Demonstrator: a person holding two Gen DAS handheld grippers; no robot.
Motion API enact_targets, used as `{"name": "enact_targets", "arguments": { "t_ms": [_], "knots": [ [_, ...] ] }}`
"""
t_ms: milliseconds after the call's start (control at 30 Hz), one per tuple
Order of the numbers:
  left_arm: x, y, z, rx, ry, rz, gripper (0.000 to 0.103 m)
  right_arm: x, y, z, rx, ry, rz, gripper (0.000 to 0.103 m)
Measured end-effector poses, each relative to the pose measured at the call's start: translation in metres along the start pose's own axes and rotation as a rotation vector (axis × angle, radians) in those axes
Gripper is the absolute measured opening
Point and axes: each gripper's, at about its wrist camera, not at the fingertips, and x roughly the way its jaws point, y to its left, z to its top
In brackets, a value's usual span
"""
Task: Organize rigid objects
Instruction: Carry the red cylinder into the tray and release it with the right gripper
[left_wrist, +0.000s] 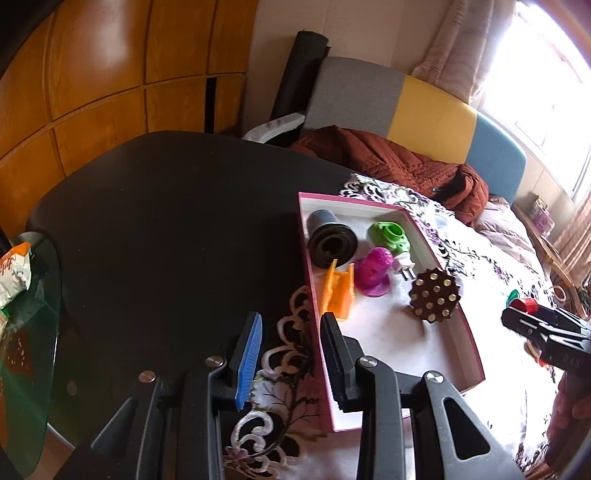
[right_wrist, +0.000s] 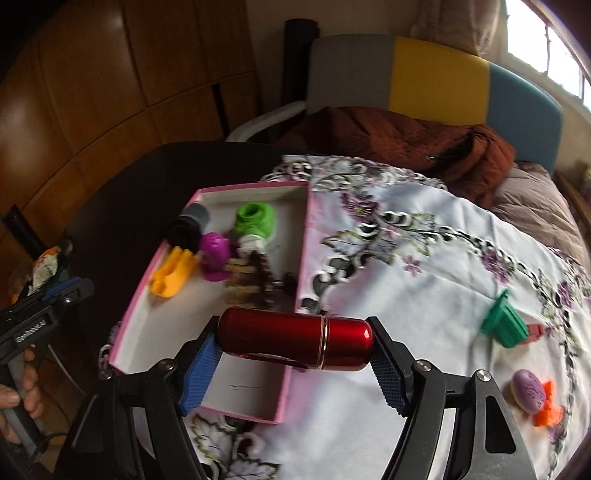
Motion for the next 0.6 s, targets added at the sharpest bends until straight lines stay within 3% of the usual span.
{"name": "enact_targets", "arguments": {
  "t_ms": [133, 267, 400, 600],
  "knots": [
    [0.002, 0.01, -0.001, -0.024, 0.007, 0.011, 0.032, 0.025, 0.045, 0.011, -0.077, 0.04, 0.096, 0.075],
    [0.005, 0.018, -0.002, -0.041, 0.017, 0.017, 0.032, 0.061, 0.076, 0.018, -0.134, 0.098, 0.124, 0.075],
    [0.008, 0.022, -0.004, -0.052, 0.028, 0.021, 0.032, 0.1, 0.089, 0.026, -0.162, 0.142, 0.087, 0.076],
    [0.009, 0.022, -0.007, -0.049, 0.038, 0.02, 0.032, 0.116, 0.096, 0.04, -0.181, 0.133, 0.04, 0.076]
  ]
}}
